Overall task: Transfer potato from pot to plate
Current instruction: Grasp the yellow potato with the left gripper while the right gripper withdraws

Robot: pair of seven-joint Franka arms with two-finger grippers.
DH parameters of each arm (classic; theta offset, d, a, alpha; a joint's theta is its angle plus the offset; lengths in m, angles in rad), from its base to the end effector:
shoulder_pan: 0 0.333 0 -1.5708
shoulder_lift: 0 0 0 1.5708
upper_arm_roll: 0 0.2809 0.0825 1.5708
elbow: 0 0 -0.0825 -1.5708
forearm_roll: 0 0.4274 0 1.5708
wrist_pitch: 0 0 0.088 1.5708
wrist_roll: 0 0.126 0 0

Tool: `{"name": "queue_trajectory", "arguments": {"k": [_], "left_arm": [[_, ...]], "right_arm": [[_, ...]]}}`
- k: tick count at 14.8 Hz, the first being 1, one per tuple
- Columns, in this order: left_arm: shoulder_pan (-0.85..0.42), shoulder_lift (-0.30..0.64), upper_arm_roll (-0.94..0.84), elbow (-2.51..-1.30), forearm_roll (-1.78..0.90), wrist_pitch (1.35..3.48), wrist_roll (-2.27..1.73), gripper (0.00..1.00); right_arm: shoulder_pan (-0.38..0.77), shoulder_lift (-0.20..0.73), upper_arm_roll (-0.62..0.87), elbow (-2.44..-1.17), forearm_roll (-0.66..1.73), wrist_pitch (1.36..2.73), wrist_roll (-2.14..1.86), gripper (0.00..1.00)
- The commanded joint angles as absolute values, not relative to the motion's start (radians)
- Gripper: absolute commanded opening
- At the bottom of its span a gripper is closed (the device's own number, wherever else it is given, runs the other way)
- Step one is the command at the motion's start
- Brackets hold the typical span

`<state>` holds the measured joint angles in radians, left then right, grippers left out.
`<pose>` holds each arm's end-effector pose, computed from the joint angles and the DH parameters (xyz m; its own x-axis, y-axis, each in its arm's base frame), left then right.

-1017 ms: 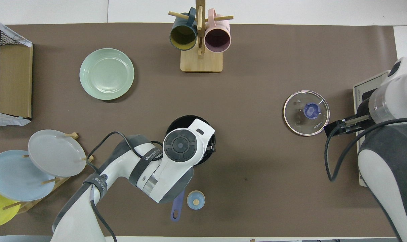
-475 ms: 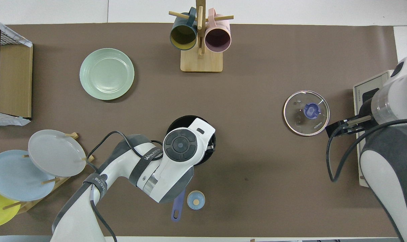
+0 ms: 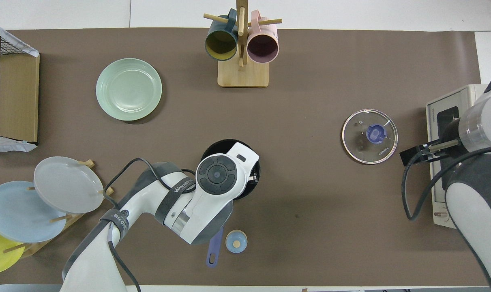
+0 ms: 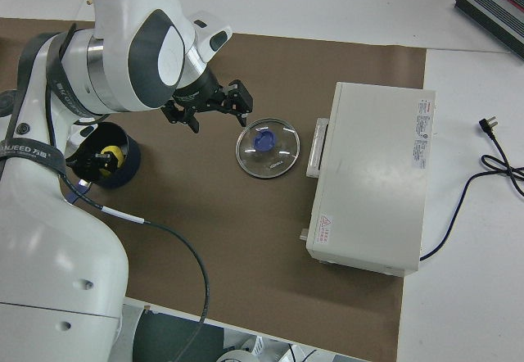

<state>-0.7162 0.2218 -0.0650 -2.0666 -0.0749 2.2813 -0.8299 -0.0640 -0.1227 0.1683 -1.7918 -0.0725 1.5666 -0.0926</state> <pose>0.4279 -0.4288 0.2438 0.9935 0.0978 -0.0580 0.1002 -0.9941 0.0412 0.5535 0.0521 0.5272 0.9752 0.1910 -0.1121 0.2007 -0.9762 0.0825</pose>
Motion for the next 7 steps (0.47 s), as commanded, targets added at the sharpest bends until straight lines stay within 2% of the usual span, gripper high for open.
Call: {"name": "queue_trajectory", "arguments": {"k": [1,7], "left_arm": [[-0.695,0.221,-0.054,-2.036,-0.086,2.22,-0.798,0.0],[-0.649,0.181,-0.055,-1.872,-0.126,1.998,-0.792,0.0]], "right_arm": [[-0.077,-0.137,0.173,-1.802,-0.055,1.565,-0.086,1.0],[-0.094,-0.126,0.158,-1.793,-0.018,1.554,-0.084,1.0]]}}
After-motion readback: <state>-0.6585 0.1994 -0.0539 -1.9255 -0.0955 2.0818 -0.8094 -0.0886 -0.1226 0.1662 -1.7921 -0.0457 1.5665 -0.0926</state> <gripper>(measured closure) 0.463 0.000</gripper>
